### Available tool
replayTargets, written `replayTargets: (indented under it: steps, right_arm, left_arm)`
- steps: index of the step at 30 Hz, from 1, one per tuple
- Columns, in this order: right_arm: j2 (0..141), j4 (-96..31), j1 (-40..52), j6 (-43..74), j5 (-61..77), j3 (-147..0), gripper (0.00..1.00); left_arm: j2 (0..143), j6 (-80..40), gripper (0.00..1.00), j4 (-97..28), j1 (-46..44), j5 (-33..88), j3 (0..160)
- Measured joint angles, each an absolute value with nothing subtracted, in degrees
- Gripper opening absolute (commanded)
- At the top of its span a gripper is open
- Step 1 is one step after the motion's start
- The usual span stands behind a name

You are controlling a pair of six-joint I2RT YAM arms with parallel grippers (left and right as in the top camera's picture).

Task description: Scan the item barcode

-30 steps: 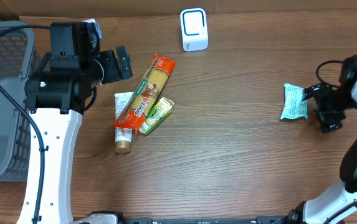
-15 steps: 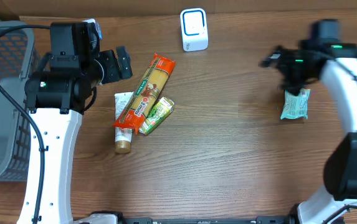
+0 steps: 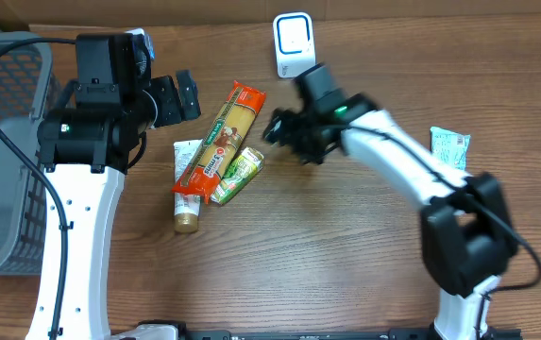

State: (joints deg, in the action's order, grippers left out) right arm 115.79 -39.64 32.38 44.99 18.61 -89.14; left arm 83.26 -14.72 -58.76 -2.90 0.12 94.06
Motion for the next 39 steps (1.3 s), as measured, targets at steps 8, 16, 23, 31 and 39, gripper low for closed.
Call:
replayTargets:
  steps: [8,16,23,31,39]
  right_arm:
    - [122.4,-32.5,39.5,49.6,15.9,-89.1,0.68]
    - [124.4,-30.5,42.2,51.0,10.6,-89.1,0.42]
    - [124.7,-33.6,42.8,49.8,11.3,-90.2,0.1]
    - [124.6,-42.8,37.2,32.1,25.8,-92.0,0.1]
    - [124.6,-64.5,24.8,4.2,27.4,-95.5,0.63]
  left_arm:
    - [83.3,-14.7,1.0,-58.8,-2.9,0.1,94.1]
    - [83.3,-14.7,1.0,-58.8,-2.9,0.1,94.1]
    - [83.3,-14.7,1.0,-58.7,-2.9,0.1,94.1]
    - [83.3,-14.7,1.0,-58.8,-2.9,0.1,94.1]
    - [83.3,-14.7,0.99,-58.8,-2.9,0.1,94.1]
